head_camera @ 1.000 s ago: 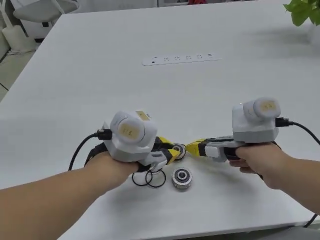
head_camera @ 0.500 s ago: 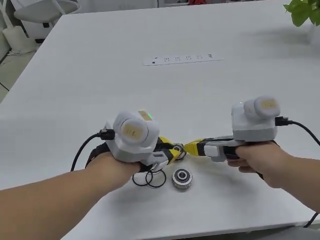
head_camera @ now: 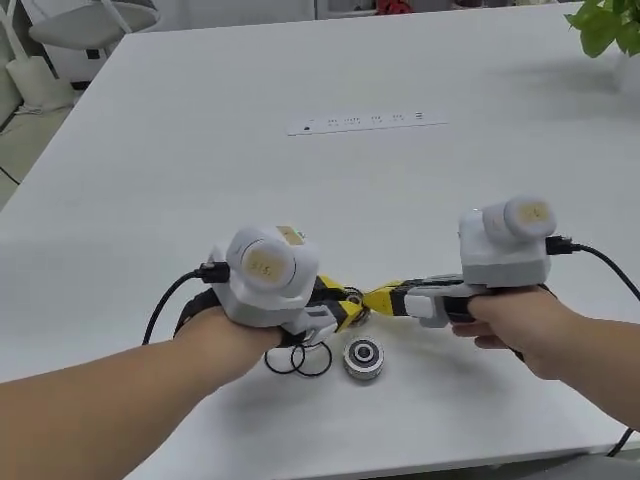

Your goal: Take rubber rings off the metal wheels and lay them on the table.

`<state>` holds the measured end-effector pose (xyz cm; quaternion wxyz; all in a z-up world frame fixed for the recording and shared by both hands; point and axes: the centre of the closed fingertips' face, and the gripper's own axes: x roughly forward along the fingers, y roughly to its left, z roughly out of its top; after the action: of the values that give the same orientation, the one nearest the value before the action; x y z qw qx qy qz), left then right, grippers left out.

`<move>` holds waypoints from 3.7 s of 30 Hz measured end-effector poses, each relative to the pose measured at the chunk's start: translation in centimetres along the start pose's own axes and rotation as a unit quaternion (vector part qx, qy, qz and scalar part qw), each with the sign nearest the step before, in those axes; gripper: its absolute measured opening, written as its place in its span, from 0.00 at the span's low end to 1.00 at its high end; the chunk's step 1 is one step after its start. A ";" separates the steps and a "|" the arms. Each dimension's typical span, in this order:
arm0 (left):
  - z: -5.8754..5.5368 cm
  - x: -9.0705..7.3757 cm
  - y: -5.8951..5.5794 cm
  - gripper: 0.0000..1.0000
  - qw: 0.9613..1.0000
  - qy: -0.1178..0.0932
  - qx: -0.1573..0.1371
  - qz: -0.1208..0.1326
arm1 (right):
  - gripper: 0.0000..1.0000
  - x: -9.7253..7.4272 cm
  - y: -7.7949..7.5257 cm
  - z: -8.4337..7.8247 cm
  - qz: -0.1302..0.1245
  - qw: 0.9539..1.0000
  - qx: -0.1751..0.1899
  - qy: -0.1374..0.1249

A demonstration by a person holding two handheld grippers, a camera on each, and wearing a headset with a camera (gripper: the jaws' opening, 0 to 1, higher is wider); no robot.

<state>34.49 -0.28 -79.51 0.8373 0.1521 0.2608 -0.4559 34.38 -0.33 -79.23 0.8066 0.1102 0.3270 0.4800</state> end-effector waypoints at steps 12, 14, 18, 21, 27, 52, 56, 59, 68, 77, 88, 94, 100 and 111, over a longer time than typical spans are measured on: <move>0.6 -1.1 -0.5 0.19 1.000 -0.008 0.000 -0.023 | 0.00 -0.1 0.2 0.5 0.007 1.000 0.005 -0.001; 0.9 -1.5 -0.6 0.21 1.000 -0.014 0.000 -0.028 | 0.00 -0.2 0.4 0.6 0.008 1.000 0.005 -0.001; 1.0 -2.6 -1.0 0.26 0.999 -0.018 0.008 -0.037 | 0.00 -0.3 0.9 1.0 0.014 1.000 0.003 -0.002; 0.9 -3.3 -1.1 0.30 0.999 -0.020 0.012 -0.042 | 0.00 -0.4 1.5 1.2 0.019 1.000 -0.001 -0.003; 1.6 -5.0 -1.1 0.34 0.998 -0.041 -0.005 -0.045 | 0.00 -0.5 2.7 1.8 0.030 1.000 -0.006 -0.007; 0.1 -10.8 -1.5 0.51 0.997 -0.065 -0.009 -0.038 | 0.00 0.2 7.0 1.3 0.071 0.996 -0.036 0.027; -0.6 -11.4 -1.6 0.53 0.998 -0.060 -0.007 -0.035 | 0.00 0.7 7.4 0.6 0.077 0.995 -0.039 0.042; -0.8 -11.7 -1.6 0.54 0.998 -0.060 -0.009 -0.033 | 0.00 1.0 7.6 0.2 0.081 0.995 -0.041 0.050; -1.5 -12.8 -1.3 0.56 0.998 -0.059 -0.016 -0.021 | 0.00 2.0 8.4 -1.6 0.087 0.991 -0.050 0.083; -2.3 -13.3 -1.3 0.56 0.998 -0.054 -0.022 -0.015 | 0.00 2.7 8.4 -3.3 0.081 0.989 -0.054 0.112; -3.0 -13.3 -1.6 0.56 0.998 -0.047 -0.028 -0.013 | 0.00 3.2 7.8 -4.1 0.064 0.988 -0.063 0.123; -3.2 -13.3 -1.7 0.56 0.998 -0.044 -0.029 -0.014 | 0.00 3.3 7.8 -4.1 0.060 0.988 -0.068 0.122; -3.3 -13.3 -1.8 0.56 0.999 -0.042 -0.030 -0.015 | 0.02 3.3 7.9 -4.1 0.060 0.988 -0.078 0.121; -3.6 -13.3 -1.9 0.56 0.999 -0.038 -0.030 -0.017 | 0.08 3.0 8.6 -3.8 0.066 0.987 -0.090 0.120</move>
<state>25.89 9.59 -74.81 0.8432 0.1046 0.2448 -0.4672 26.92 6.08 -79.20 0.7350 0.0003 0.3687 0.5691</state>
